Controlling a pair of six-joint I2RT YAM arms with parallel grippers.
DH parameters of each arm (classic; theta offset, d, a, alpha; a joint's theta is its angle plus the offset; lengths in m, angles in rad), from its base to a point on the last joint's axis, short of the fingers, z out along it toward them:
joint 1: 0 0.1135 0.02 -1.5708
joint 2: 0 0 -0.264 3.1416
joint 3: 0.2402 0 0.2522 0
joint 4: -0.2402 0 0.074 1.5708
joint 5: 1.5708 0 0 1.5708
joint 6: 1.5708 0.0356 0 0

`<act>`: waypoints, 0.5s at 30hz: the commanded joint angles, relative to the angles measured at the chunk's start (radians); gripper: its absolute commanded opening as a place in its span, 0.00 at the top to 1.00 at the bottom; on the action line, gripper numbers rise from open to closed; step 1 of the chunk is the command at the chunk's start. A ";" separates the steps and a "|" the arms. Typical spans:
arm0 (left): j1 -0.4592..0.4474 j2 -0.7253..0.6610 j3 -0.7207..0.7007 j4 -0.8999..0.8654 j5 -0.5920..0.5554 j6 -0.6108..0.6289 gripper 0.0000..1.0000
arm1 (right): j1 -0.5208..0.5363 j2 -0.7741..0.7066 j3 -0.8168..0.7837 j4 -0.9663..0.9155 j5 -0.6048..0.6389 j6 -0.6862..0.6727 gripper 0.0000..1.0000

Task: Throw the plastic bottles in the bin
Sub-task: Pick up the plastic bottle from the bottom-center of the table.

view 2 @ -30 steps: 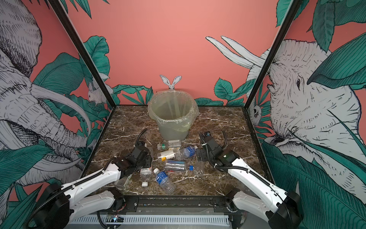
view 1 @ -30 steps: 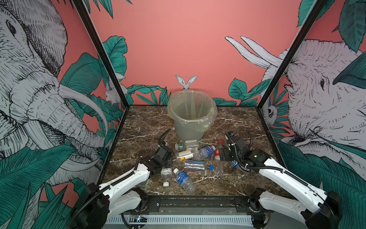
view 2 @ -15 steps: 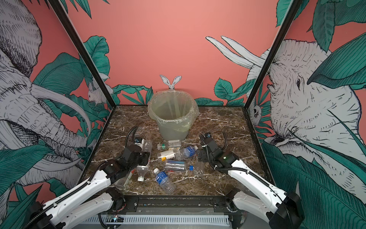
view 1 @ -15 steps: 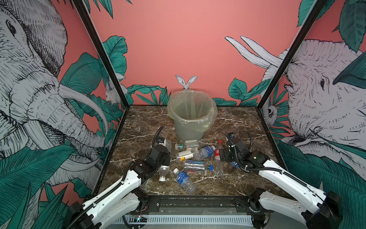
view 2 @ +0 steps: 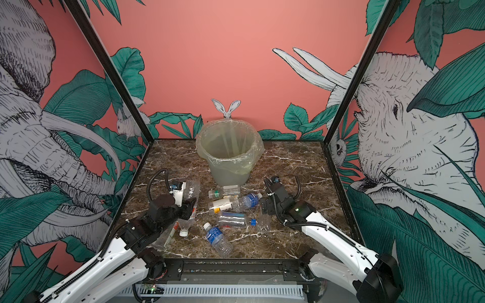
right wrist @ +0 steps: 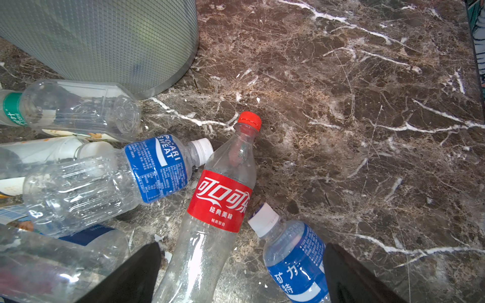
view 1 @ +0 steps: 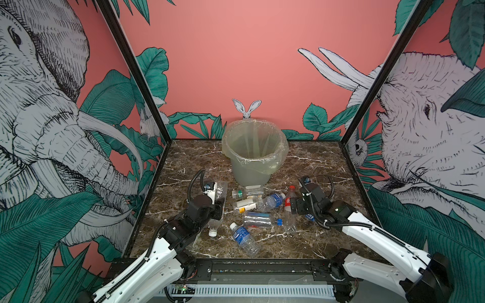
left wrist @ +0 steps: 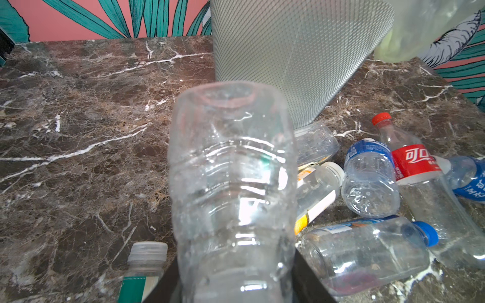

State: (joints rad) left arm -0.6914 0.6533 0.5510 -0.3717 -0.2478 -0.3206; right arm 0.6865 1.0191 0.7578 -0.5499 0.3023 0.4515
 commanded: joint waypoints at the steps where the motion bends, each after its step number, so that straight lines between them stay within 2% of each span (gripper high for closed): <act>1: -0.003 -0.005 0.063 0.007 0.005 0.029 0.53 | -0.003 -0.005 -0.006 0.028 0.012 0.021 0.01; 8: -0.003 0.101 0.257 0.066 0.048 0.090 0.53 | -0.004 -0.016 -0.005 0.027 0.016 0.024 0.01; 11: -0.003 0.204 0.406 0.114 0.075 0.126 0.53 | -0.005 -0.017 0.001 0.027 0.012 0.027 0.01; 15: -0.003 0.411 0.670 0.195 0.103 0.197 0.53 | -0.006 -0.011 0.014 0.039 -0.007 0.036 0.01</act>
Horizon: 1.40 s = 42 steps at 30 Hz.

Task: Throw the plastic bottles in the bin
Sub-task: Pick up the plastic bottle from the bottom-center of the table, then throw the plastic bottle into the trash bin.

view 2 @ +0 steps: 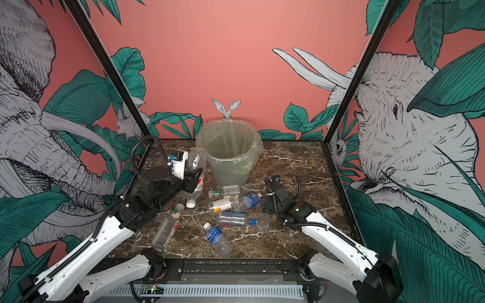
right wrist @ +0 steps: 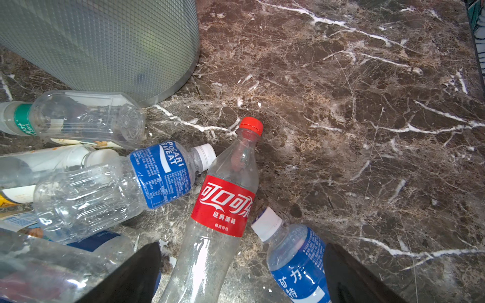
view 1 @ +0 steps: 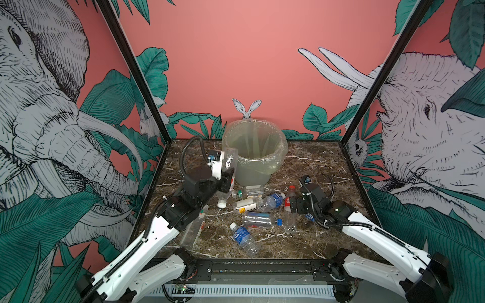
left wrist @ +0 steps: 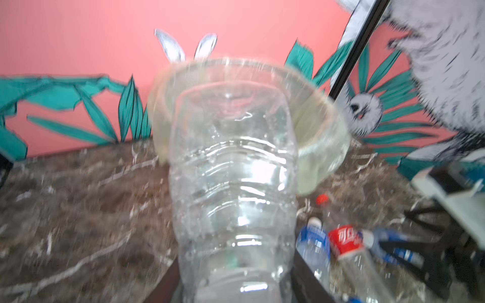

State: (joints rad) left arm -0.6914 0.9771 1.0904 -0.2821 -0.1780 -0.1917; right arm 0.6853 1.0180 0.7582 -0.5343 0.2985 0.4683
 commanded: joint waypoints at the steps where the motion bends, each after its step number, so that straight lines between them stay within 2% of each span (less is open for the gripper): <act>1: -0.003 0.151 0.211 0.108 0.041 0.085 0.53 | -0.004 -0.007 0.019 0.025 -0.009 0.023 0.02; 4: 0.077 0.338 0.408 0.117 0.176 0.025 0.49 | -0.005 -0.001 0.032 0.037 -0.027 0.032 0.01; 6: 0.113 0.451 0.527 0.111 0.213 0.010 0.41 | -0.005 0.006 0.040 0.042 -0.035 0.040 0.01; 8: 0.128 0.554 0.623 0.078 0.200 0.043 0.27 | -0.005 0.011 0.047 0.042 -0.040 0.047 0.01; 10: 0.145 0.603 0.660 0.049 0.176 0.058 0.19 | -0.005 0.006 0.052 0.041 -0.045 0.052 0.01; 16: 0.173 0.513 0.509 0.145 0.173 0.029 0.00 | -0.004 -0.022 0.038 0.031 -0.067 0.061 0.01; 20: 0.173 0.416 0.391 0.190 0.165 -0.003 0.00 | -0.003 -0.025 0.040 0.030 -0.077 0.060 0.01; 30: 0.173 0.305 0.265 0.135 0.172 -0.039 0.00 | 0.023 0.019 0.078 -0.017 -0.097 0.019 0.01; 36: 0.172 0.228 0.140 0.127 0.177 -0.067 0.00 | 0.029 0.035 0.087 -0.073 -0.061 0.075 0.01; 42: 0.170 0.112 0.007 0.085 0.176 -0.061 0.04 | 0.040 0.035 0.048 -0.093 -0.064 0.133 0.08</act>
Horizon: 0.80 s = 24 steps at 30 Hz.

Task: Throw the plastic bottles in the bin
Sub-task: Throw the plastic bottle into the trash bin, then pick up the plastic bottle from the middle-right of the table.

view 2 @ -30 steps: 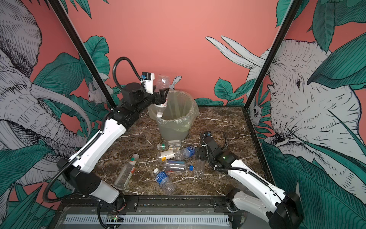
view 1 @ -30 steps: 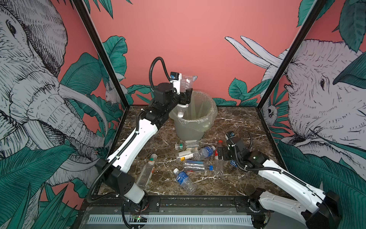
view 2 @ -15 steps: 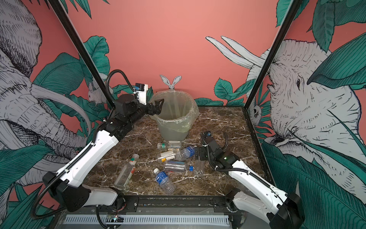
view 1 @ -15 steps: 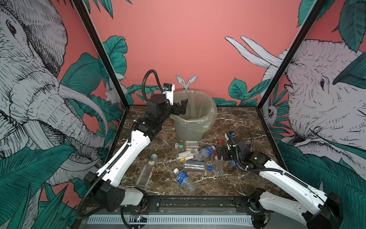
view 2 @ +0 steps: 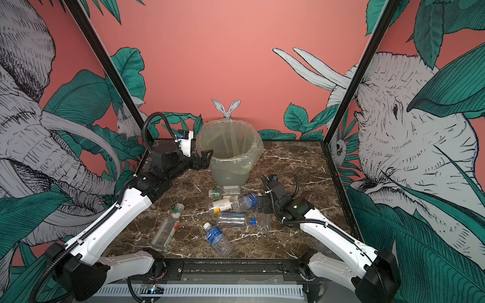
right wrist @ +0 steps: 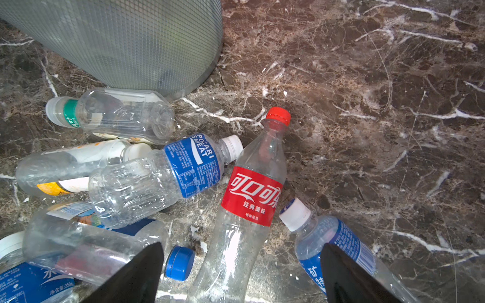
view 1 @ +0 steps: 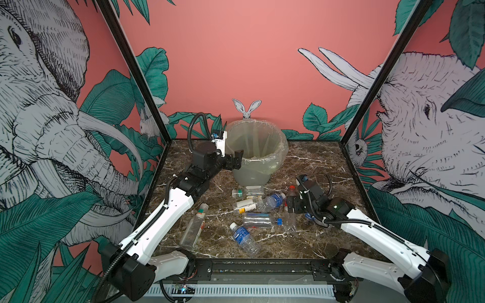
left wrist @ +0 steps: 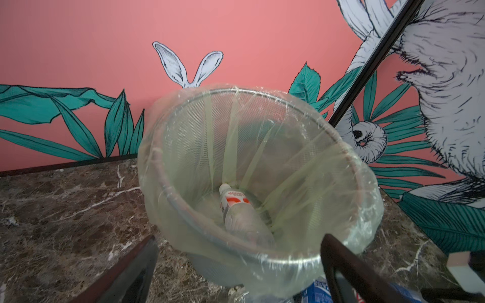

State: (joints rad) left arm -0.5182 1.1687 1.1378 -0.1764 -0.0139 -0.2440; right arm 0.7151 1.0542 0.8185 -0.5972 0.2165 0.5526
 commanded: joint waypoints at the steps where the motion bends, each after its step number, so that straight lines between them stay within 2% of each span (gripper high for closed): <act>1: -0.003 -0.103 -0.066 -0.030 0.013 -0.010 0.05 | 0.015 0.000 -0.020 -0.032 0.020 0.061 0.09; 13: -0.007 -0.263 -0.354 -0.096 0.087 -0.062 0.07 | 0.005 0.000 -0.036 -0.178 0.110 0.066 0.09; 19: -0.016 -0.285 -0.447 -0.077 0.098 -0.091 0.08 | 0.001 -0.014 -0.064 -0.129 0.038 0.100 0.11; 24: -0.020 -0.277 -0.484 -0.063 0.114 -0.101 0.08 | 0.002 0.024 -0.065 -0.128 0.050 0.115 0.17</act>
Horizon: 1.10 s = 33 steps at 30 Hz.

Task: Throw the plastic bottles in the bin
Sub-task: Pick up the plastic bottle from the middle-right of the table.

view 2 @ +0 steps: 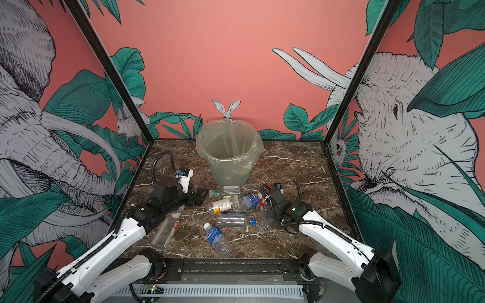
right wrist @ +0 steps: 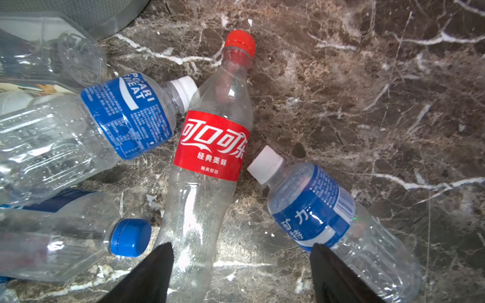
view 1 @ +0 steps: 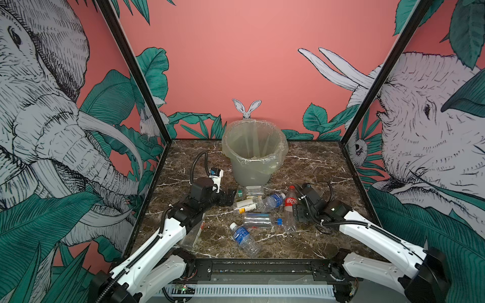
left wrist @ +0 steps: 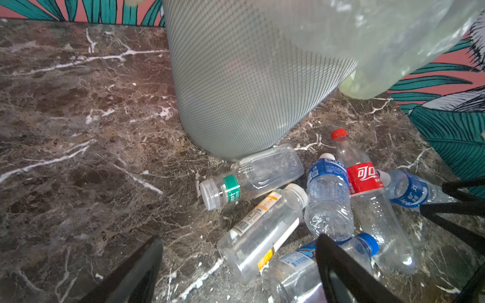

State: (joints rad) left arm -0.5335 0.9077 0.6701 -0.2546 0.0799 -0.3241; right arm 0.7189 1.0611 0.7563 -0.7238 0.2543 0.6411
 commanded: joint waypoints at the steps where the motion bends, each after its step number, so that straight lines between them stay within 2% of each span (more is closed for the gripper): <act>1: -0.007 -0.014 -0.019 0.017 0.021 -0.021 0.08 | -0.002 0.026 0.005 -0.031 0.041 0.026 0.17; 5: -0.006 -0.010 -0.036 0.028 0.026 -0.023 0.08 | -0.009 0.025 0.026 -0.105 0.110 0.020 0.15; 8: -0.007 0.007 -0.044 0.043 0.039 -0.031 0.08 | -0.031 0.019 0.034 -0.142 0.142 0.013 0.07; 10: -0.007 0.019 -0.053 0.064 0.046 -0.038 0.08 | -0.060 0.020 0.031 -0.153 0.147 -0.003 0.06; 17: -0.006 0.060 -0.067 0.102 0.062 -0.041 0.08 | -0.133 0.051 0.006 -0.120 0.117 -0.062 0.06; 27: -0.007 0.114 -0.093 0.162 0.090 -0.056 0.08 | -0.183 0.204 0.012 -0.062 0.105 -0.098 0.05; 33: -0.008 0.134 -0.104 0.178 0.090 -0.052 0.08 | -0.206 0.264 0.012 -0.036 0.102 -0.106 0.11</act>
State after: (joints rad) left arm -0.5369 1.0424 0.5812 -0.1093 0.1612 -0.3702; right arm 0.5274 1.3090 0.7658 -0.7689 0.3508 0.5423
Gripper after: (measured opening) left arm 0.922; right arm 0.905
